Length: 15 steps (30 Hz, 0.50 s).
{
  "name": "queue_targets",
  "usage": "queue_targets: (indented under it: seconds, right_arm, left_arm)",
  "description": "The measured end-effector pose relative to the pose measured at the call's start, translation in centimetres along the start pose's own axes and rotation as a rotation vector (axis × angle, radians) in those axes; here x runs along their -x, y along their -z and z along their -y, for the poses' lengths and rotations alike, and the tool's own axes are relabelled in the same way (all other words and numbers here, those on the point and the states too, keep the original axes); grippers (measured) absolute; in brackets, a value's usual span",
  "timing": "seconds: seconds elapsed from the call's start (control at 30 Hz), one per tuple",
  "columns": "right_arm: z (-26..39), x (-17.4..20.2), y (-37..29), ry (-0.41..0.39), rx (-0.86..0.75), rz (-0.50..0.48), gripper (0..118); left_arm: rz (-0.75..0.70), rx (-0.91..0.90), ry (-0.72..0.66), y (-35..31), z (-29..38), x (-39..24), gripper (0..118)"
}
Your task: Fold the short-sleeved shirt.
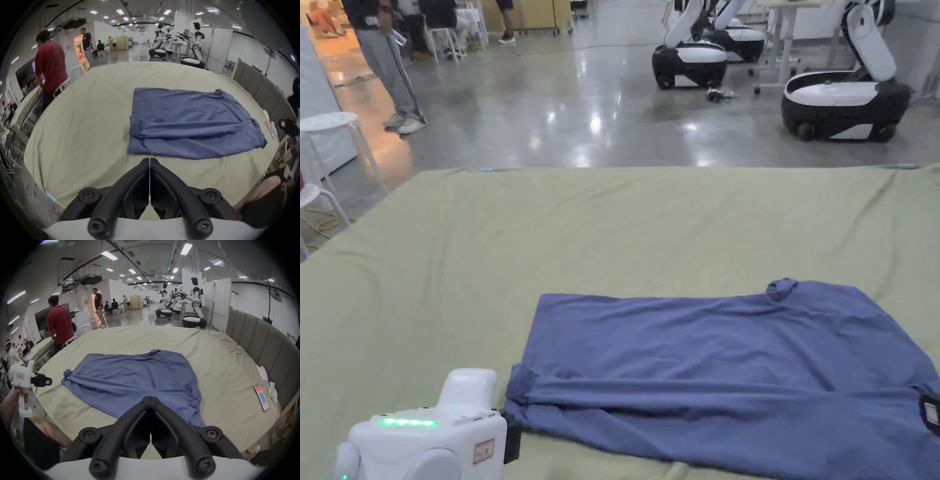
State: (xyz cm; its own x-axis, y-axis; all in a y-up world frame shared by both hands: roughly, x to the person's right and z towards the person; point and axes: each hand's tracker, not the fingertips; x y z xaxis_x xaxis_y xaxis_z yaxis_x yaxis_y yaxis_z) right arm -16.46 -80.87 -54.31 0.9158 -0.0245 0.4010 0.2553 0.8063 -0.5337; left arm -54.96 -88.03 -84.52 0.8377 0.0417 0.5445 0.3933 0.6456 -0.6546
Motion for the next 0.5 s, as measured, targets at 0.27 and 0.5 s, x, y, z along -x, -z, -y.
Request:
queue_targets:
  seconds: [0.27, 0.5]
  right_arm:
    - [0.4, 1.2, 0.4, -0.028, 0.032, -0.023, 1]
    - [0.8, -0.4, 1.5, -0.012, 0.065, 0.009, 1]
  left_arm:
    - [-0.036, 0.096, -0.071, 9.8, -3.4, 1.4, 73]
    - [-0.063, 0.149, 0.037, 11.8, -3.6, -1.6, 34]
